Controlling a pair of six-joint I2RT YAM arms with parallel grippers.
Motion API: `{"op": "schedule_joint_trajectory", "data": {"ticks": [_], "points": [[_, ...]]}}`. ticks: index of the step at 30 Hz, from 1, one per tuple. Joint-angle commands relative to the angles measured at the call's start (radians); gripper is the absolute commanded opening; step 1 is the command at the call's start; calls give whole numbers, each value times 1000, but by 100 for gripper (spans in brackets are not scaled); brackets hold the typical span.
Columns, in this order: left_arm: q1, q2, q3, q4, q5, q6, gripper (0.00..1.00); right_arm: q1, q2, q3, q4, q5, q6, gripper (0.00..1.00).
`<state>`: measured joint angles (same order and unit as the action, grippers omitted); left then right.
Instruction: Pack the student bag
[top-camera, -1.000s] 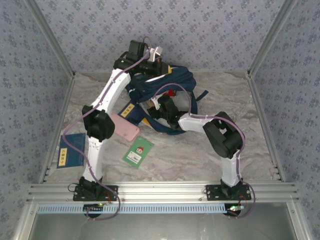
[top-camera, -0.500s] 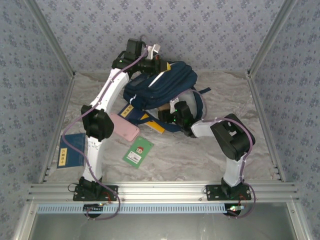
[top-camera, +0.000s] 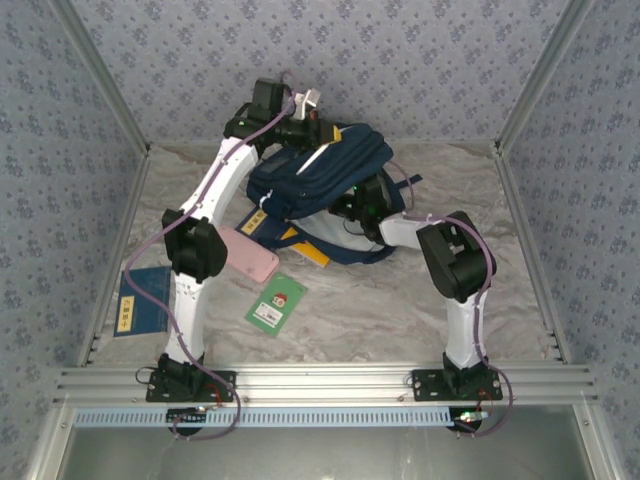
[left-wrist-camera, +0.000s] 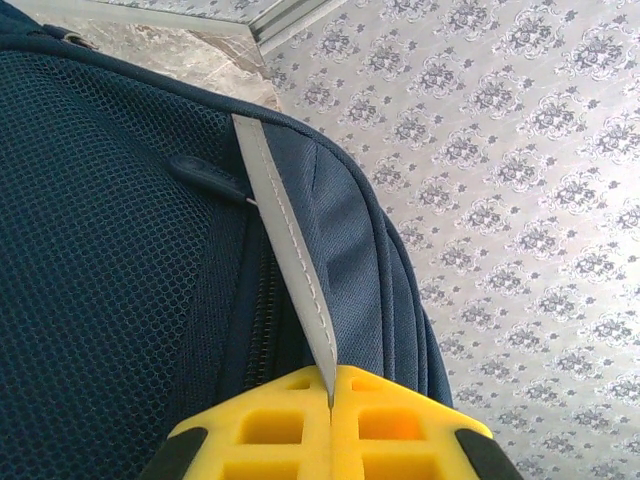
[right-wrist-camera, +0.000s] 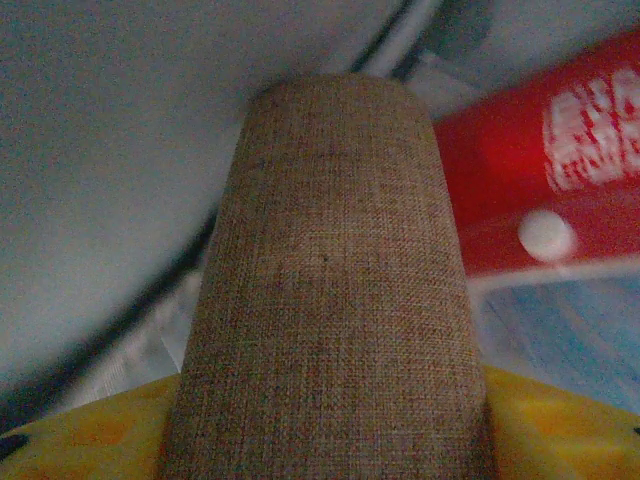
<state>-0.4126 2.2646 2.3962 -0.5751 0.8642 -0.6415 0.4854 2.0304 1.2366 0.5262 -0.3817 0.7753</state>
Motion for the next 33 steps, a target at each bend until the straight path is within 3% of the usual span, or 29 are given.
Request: {"op": "schedule_joint_trajectory", "data": {"ticks": [1,3,6,10,17,21,25,28,29,33], "points": [[-17,-122,28,113,76,-12,0,15,31,155,-272,37,80,15],[-23,-119,29,116,76,-15,0,28,70,263,-422,69,99,15],[-28,-113,33,120,78,-19,0,28,139,360,-481,24,203,20],[-28,-108,36,120,77,-19,0,31,193,367,-384,-18,331,27],[-25,-107,34,118,78,-19,0,55,244,356,-213,-104,398,31],[-38,-106,36,121,80,-20,0,61,329,471,-215,-141,441,38],[-38,-105,37,124,77,-20,0,75,383,551,-263,-119,416,65],[-30,-105,29,121,75,-20,0,74,352,496,-221,-90,412,85],[-28,-106,28,120,75,-20,0,70,329,462,-213,-79,406,98],[-13,-108,25,110,74,-10,0,49,237,324,-142,-63,388,100]]}}
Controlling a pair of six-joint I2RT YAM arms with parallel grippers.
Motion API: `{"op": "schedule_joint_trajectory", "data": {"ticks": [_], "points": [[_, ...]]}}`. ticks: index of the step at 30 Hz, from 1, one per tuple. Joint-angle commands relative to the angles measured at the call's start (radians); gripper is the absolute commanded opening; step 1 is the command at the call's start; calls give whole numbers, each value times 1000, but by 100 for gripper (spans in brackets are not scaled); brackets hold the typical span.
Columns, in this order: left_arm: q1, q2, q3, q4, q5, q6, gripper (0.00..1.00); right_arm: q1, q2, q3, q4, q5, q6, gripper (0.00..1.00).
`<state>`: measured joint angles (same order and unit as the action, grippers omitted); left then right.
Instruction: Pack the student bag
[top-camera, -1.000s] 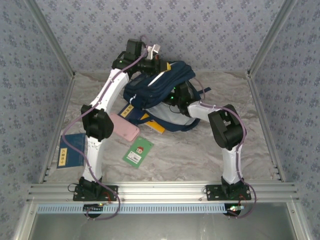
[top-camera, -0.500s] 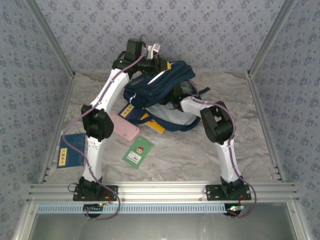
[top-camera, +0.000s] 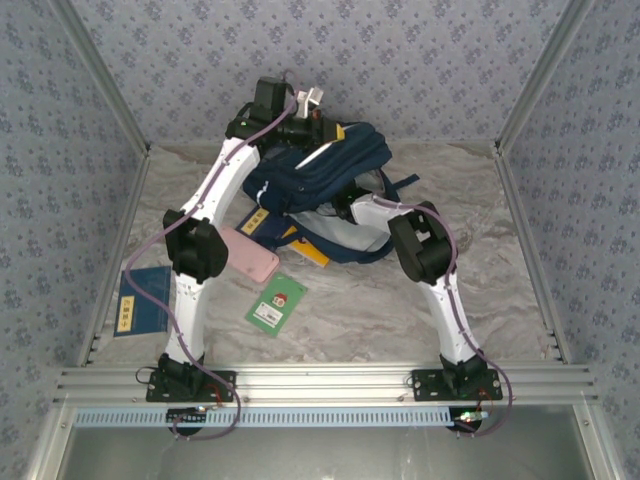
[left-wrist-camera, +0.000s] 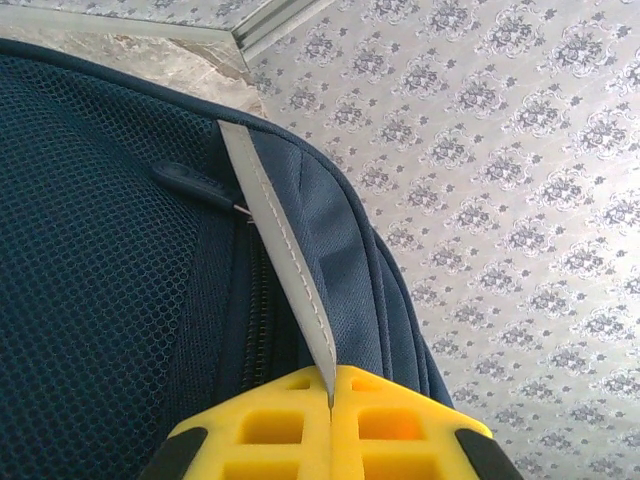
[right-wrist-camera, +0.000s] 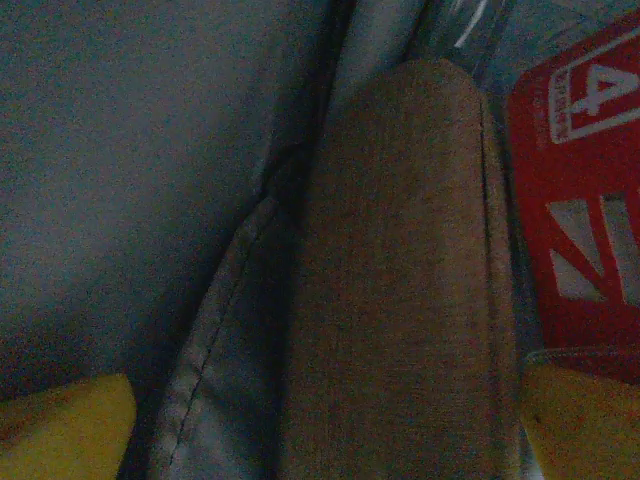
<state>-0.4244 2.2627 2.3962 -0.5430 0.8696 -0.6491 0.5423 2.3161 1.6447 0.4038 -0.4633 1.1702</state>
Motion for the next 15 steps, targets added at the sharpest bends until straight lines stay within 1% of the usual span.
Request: {"op": "schedule_joint_trajectory", "data": {"ticks": [1,3,8,13,15], "points": [[3,-108,25,76,69,0,0,-12,-70,-113,-13,20,-12,100],[13,-112,23,70,67,6,0,-19,-121,-172,-14,26,-34,100],[39,-121,7,65,65,13,0,-40,-225,-313,61,39,-23,100],[51,-124,-9,67,64,16,0,-74,-299,-437,241,-1,26,100],[52,-124,-12,67,60,17,0,-88,-327,-496,267,-9,31,100]]}}
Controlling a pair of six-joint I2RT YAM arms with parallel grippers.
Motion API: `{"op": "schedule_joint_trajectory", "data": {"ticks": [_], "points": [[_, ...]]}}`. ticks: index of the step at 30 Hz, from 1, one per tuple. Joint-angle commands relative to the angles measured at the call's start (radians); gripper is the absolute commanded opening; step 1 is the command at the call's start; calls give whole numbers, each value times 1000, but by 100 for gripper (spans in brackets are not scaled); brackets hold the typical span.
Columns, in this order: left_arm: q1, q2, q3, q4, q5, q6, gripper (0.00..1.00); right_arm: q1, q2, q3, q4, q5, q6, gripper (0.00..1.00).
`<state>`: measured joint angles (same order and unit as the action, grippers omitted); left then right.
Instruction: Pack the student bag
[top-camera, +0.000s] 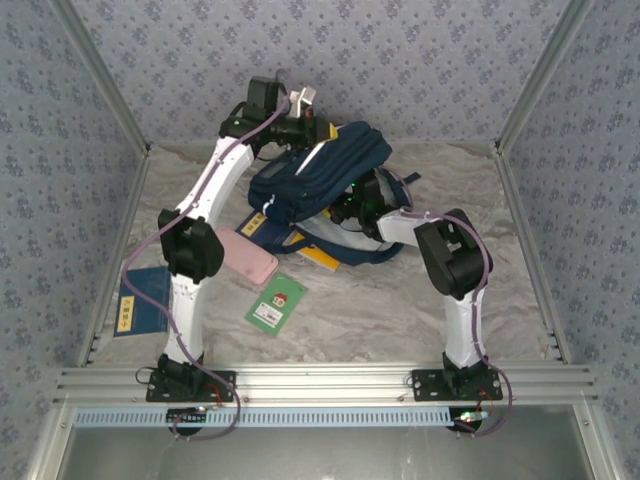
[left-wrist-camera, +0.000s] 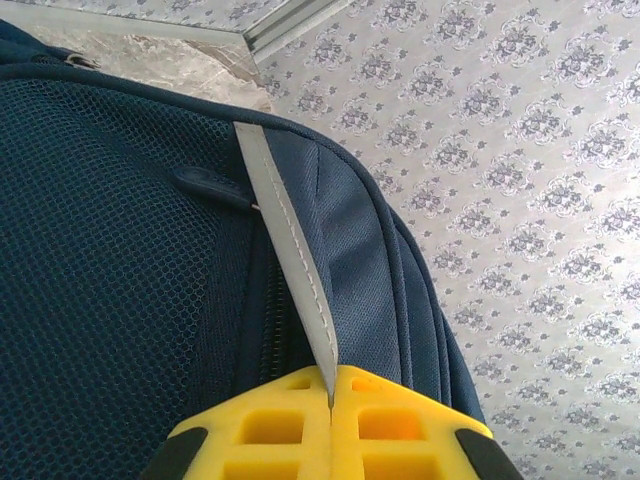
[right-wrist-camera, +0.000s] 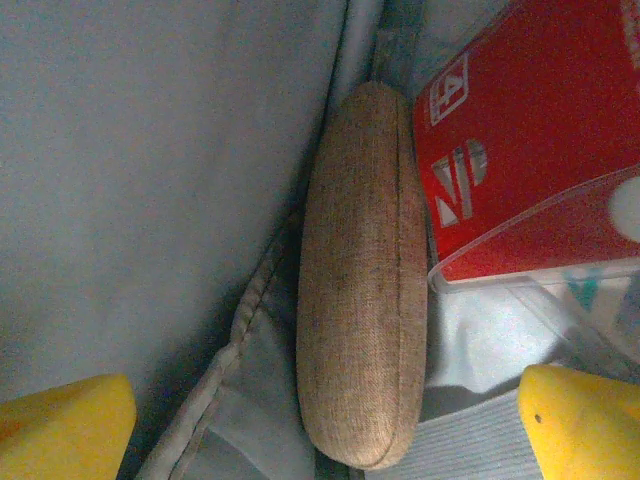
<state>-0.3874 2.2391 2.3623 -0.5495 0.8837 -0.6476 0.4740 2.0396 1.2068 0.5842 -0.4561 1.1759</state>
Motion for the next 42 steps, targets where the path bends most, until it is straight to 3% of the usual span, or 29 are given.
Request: {"op": "schedule_joint_trajectory", "data": {"ticks": [1,4,7,12,13,16,19,21,24,32,37,42], "points": [[15,-100,22,73,47,17,0,-28,-70,-79,85,-12,19,100],[15,-99,23,62,38,27,0,-48,-139,-146,17,20,-23,100],[15,-97,25,58,32,32,0,-50,-257,-181,-214,111,-177,100],[15,-90,44,44,18,48,0,-13,-467,-219,-563,434,-434,100],[15,-85,53,36,17,51,0,-3,-514,-259,-559,504,-441,100],[13,-78,60,15,8,70,0,-13,-642,-416,-439,563,-453,100],[6,-73,56,-20,-7,101,0,-70,-721,-495,-372,447,-518,96],[-6,-77,37,-29,-19,116,0,-60,-772,-486,-417,445,-607,91],[-39,-73,7,-29,-42,135,0,-22,-854,-483,-543,493,-649,89],[-149,-7,-26,-67,-103,177,0,80,-1134,-585,-800,794,-630,81],[-174,10,-47,-55,-121,172,0,164,-1299,-706,-740,730,-763,77],[-174,39,-33,-67,-131,171,0,340,-1272,-745,-630,713,-904,79]]}}
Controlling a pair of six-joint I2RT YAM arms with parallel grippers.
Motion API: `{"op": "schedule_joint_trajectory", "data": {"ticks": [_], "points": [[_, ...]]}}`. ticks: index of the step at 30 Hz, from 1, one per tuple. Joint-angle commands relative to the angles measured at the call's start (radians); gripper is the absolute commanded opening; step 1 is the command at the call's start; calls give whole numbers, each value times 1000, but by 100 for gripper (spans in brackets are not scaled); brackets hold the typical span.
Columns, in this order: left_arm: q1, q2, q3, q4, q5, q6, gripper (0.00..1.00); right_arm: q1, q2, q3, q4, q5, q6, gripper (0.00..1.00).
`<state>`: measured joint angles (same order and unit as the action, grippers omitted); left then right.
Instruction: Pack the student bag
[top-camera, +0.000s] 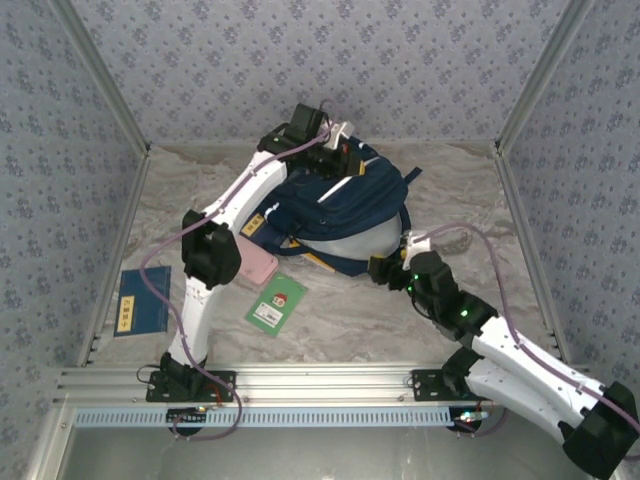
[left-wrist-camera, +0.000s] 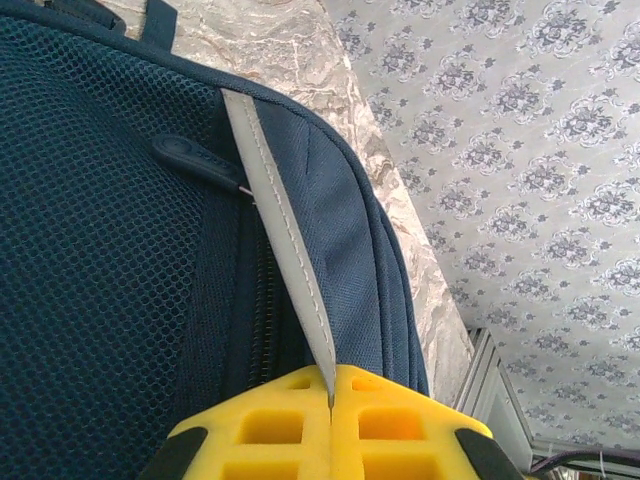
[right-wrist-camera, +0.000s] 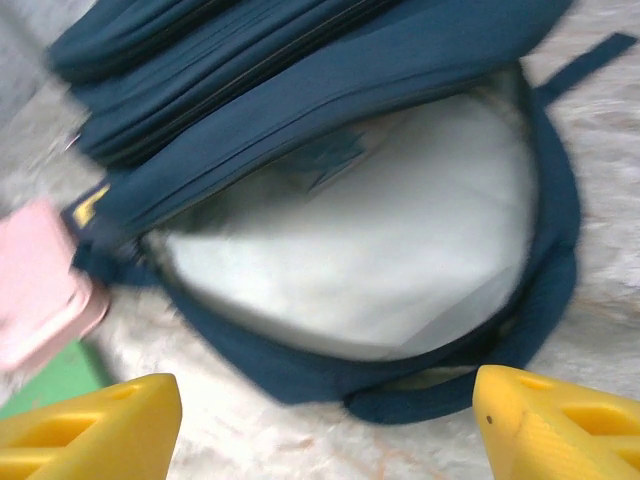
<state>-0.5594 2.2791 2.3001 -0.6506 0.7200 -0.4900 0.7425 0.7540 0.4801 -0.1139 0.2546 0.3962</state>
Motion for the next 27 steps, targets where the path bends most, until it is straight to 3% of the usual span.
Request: {"op": "schedule_joint_trajectory", "data": {"ticks": [1,3,8,12,17,21,27], "points": [[0,4,34,21,28,21,0,120,36,-10,89,26,-155,80],[7,8,29,24,18,22,0,176,90,14,116,25,-207,83],[16,29,21,-3,16,18,38,207,223,101,154,-18,-239,86],[34,-120,-177,91,-53,0,49,212,330,204,117,-42,-250,87],[124,-438,-587,245,-237,-78,52,210,464,342,31,-151,-211,86],[197,-723,-1027,429,-412,-258,53,212,605,432,15,-283,-150,80],[213,-975,-1491,538,-555,-376,54,213,747,434,73,-427,60,74]]}}
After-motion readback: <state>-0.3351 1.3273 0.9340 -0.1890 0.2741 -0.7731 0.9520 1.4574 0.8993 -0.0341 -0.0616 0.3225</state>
